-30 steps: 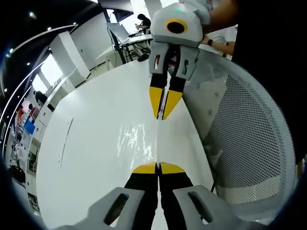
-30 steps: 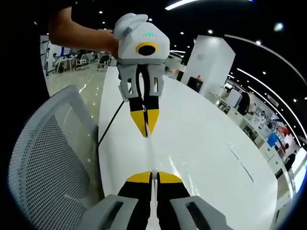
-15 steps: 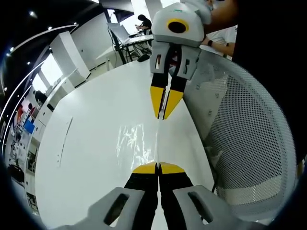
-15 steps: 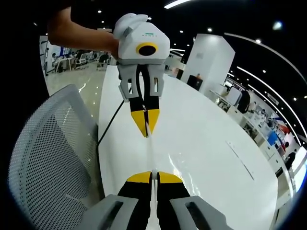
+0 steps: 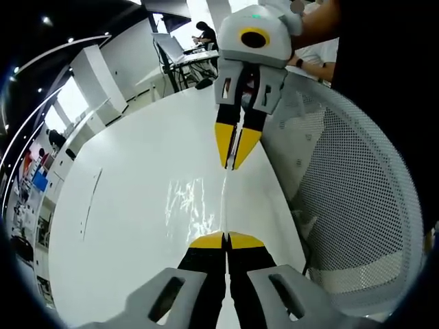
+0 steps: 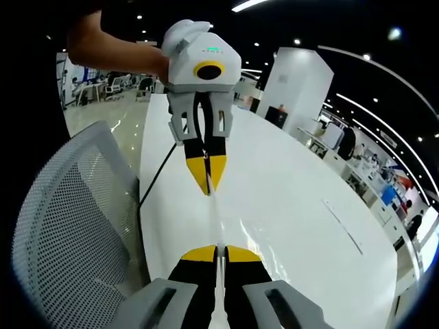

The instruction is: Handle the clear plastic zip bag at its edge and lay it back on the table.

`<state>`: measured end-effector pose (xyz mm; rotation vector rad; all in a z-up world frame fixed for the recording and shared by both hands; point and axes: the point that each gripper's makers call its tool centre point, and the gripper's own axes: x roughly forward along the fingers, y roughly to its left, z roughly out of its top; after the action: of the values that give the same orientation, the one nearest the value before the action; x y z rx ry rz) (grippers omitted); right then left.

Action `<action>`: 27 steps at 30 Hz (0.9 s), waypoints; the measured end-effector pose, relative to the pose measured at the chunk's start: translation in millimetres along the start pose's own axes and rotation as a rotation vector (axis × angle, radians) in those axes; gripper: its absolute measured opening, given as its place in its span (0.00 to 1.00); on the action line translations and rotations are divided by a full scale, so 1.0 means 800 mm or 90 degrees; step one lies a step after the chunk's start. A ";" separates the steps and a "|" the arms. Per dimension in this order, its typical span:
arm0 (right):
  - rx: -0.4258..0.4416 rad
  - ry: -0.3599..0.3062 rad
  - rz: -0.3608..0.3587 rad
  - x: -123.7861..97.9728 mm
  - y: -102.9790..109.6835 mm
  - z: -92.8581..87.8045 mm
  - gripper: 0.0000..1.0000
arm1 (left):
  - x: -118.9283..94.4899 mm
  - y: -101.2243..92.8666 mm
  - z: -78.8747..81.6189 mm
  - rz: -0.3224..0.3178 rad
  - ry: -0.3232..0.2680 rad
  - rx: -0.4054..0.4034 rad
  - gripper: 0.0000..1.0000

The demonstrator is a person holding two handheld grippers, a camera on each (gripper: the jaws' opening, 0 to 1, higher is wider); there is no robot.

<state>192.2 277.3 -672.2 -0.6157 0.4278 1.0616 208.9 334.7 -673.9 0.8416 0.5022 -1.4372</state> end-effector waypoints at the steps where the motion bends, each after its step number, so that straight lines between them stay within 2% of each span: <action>1: 0.001 0.000 0.000 -0.001 0.000 0.000 0.00 | 0.000 0.000 0.000 0.000 -0.001 -0.001 0.00; 27: 0.008 -0.002 -0.005 -0.005 -0.002 -0.004 0.00 | -0.002 -0.001 0.001 0.005 -0.002 -0.005 0.00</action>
<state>191.5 271.8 -671.7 -0.6043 0.4276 1.0512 207.6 335.3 -672.2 0.8339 0.5025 -1.4285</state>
